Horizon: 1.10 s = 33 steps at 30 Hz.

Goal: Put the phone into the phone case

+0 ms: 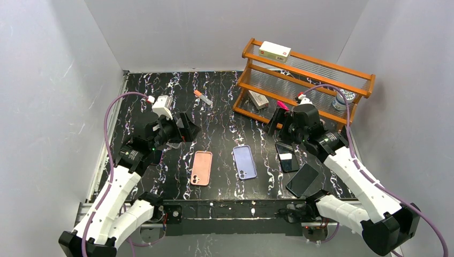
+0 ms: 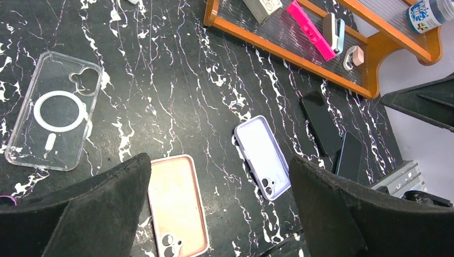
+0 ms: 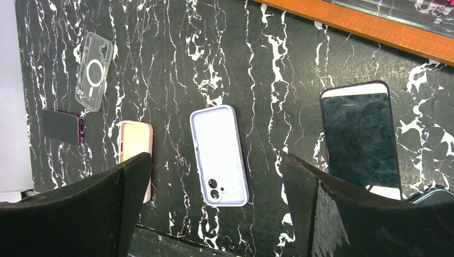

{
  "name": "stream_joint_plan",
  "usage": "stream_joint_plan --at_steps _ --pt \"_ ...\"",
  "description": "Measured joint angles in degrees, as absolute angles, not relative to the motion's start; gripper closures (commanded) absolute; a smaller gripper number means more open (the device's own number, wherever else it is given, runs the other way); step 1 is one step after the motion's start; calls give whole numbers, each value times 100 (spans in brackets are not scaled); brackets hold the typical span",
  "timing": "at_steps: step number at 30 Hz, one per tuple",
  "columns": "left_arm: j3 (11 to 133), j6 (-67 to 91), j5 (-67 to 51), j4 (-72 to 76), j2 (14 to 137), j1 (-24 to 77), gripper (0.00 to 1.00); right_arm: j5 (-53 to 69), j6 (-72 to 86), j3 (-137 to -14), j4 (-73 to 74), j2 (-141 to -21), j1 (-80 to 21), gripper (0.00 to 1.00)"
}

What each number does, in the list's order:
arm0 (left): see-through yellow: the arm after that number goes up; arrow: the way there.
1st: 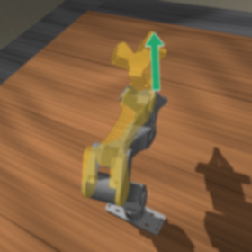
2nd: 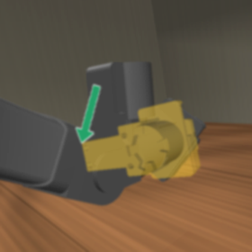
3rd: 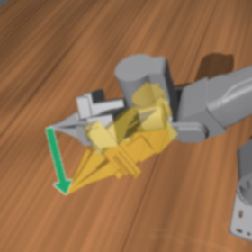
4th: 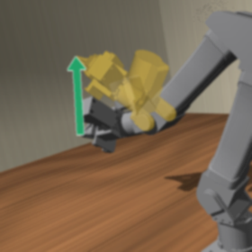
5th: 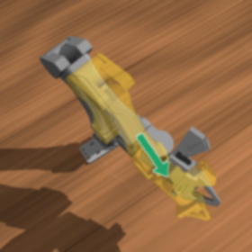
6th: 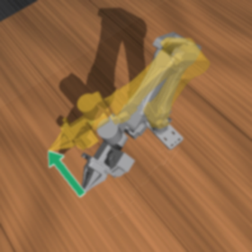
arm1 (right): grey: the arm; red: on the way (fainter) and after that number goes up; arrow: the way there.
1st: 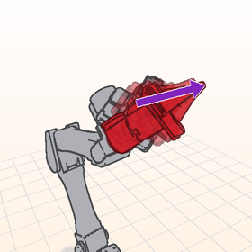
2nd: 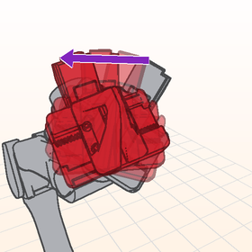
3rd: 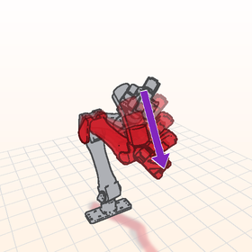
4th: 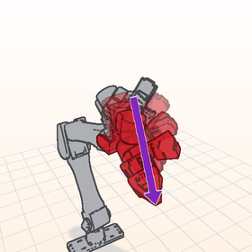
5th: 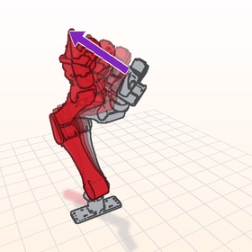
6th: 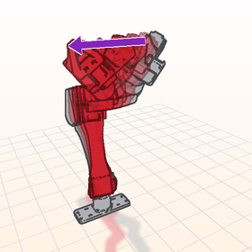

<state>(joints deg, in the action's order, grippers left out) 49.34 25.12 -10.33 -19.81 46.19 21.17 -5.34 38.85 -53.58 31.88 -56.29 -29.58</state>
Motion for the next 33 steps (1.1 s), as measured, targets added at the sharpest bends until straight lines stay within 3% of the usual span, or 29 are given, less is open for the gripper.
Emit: stream_joint_plan --at_steps 13,33 --pt "4912 2563 -683 -2097 4678 2117 2 -613 4047 -5358 3267 -5561 -2958 1" --pt "3828 3260 -860 -2390 6243 2128 22 -1557 4637 -4869 4049 -6683 -2958 1"
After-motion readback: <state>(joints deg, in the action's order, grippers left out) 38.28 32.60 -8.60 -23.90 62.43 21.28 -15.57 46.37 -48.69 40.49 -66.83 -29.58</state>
